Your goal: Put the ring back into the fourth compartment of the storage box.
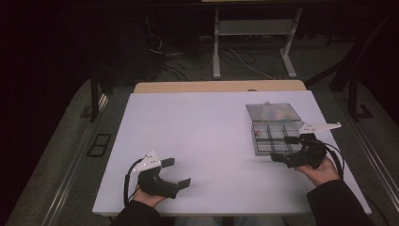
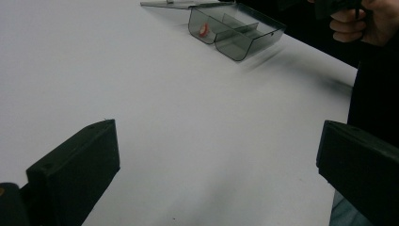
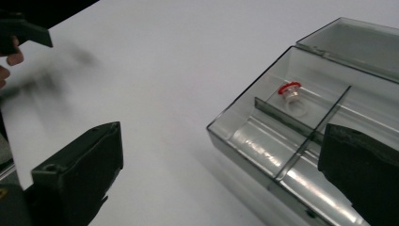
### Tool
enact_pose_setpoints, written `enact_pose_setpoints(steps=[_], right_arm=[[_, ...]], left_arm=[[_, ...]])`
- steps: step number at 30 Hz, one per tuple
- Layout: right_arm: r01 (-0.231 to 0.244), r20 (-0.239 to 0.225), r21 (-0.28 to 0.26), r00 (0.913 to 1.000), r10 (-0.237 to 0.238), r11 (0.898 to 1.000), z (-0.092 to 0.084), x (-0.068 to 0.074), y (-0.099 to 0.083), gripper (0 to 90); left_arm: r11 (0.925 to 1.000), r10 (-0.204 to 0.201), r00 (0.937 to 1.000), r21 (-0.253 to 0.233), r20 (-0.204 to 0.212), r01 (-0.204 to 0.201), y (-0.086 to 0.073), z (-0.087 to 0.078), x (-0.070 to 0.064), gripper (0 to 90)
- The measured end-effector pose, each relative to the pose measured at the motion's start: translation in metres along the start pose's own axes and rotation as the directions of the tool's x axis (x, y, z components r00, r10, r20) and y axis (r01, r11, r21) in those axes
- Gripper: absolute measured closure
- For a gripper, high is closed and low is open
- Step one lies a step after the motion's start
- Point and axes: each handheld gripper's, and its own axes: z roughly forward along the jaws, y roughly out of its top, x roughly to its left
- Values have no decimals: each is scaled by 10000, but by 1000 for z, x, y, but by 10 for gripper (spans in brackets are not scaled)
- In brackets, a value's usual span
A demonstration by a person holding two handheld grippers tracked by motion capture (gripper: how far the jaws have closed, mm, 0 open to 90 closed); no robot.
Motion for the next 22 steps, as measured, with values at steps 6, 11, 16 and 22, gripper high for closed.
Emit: enact_pose_setpoints(steps=[6, 11, 16, 22], right_arm=[[176, -32, -92, 9998, -177, 9998, 2, 7, -10, 0], [292, -34, -313, 9996, -293, 9991, 5, 12, -23, 0], [188, 16, -492, 9998, -187, 9986, 5, 13, -33, 0], [87, 32, -523, 10000, -85, 9986, 7, 14, -43, 0]], left_arm=[[10000, -2, 10000, 15, -1, 2, 0, 0, 0, 0], [10000, -9, 10000, 23, -7, 9, 0, 0, 0, 0], [10000, -27, 10000, 17, -13, 27, -1, 0, 0, 0], [10000, -4, 10000, 40, 0, 4, 0, 1, 1, 0]])
